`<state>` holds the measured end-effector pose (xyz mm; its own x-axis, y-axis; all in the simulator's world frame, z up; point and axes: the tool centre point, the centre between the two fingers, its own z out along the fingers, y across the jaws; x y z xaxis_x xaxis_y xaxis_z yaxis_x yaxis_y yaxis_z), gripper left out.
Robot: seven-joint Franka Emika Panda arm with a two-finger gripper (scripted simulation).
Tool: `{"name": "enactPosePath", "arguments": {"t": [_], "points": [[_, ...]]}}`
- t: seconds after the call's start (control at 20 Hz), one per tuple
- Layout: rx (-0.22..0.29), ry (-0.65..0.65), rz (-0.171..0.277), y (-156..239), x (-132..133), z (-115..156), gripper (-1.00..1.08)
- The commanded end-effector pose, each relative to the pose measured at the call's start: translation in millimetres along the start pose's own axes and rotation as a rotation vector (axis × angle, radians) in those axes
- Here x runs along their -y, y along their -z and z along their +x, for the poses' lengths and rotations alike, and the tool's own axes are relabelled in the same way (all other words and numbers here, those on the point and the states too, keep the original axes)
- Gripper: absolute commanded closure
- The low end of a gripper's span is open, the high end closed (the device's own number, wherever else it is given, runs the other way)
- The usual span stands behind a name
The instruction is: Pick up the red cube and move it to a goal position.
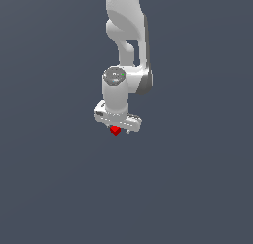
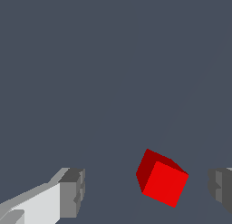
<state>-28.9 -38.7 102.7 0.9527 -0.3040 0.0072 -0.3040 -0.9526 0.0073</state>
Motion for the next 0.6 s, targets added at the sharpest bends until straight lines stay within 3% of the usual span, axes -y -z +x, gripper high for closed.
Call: {"name": "enactPosePath", "arguments": {"t": [0.0,0.55], "points": [[0.002,-0.09,0.0,-17,-10,-7,-0.92],[0.007,-0.364,0.002,-72,-33,-33,-0.92]]}}
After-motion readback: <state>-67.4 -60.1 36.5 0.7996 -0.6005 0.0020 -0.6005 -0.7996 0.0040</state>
